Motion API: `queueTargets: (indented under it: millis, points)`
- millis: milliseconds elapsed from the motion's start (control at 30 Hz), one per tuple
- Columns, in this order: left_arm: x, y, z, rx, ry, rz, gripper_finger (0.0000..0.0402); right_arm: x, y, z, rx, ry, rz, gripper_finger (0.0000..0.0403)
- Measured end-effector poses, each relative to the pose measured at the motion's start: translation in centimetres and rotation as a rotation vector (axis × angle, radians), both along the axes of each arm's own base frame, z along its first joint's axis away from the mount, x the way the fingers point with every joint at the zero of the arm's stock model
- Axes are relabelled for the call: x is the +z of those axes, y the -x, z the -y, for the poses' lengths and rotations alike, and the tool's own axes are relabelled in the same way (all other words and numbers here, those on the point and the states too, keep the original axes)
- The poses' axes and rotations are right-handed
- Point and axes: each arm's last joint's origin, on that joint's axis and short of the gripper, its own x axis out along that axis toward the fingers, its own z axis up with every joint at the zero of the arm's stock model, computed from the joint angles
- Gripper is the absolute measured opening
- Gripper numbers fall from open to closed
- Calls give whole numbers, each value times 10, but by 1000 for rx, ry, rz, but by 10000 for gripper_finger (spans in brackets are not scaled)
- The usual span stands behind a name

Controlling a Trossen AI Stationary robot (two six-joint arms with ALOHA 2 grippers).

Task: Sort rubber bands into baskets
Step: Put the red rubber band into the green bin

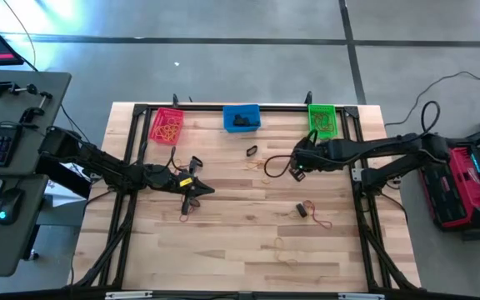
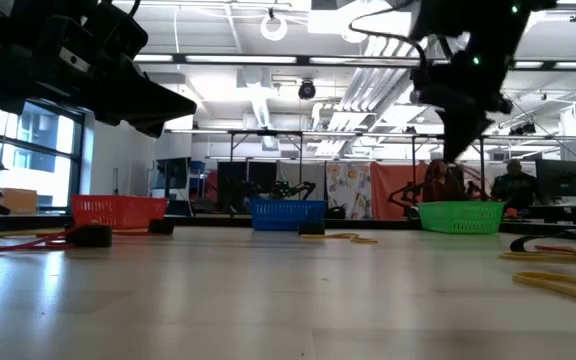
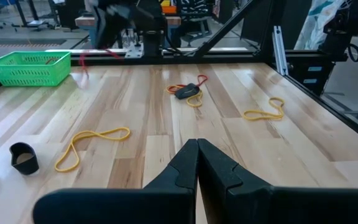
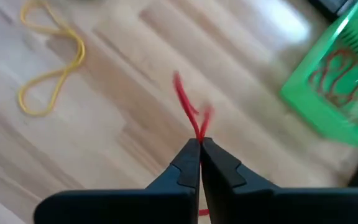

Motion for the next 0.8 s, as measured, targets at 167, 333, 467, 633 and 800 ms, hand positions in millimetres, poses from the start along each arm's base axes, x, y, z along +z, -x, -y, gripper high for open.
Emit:
queueTargets:
  millis: [167, 333, 467, 633, 800]
  points:
    - [0, 0, 0, 0, 0, -1, 0, 26, -4, 2, -4, 72, 5, 0]
    - [0, 0, 0, 0, 0, -1, 0, 48, -3, 7, -44, 185, -1, 0]
    - [0, 0, 0, 0, 0, -1, 0, 61, -2, 18, -84, 273, -7, 0]
    - [0, 0, 0, 0, 1, -2, 0, 60, 4, 44, -159, 307, -66, 0]
    - [0, 0, 0, 0, 0, -1, 0, 51, 16, 76, -252, 310, -124, 0]
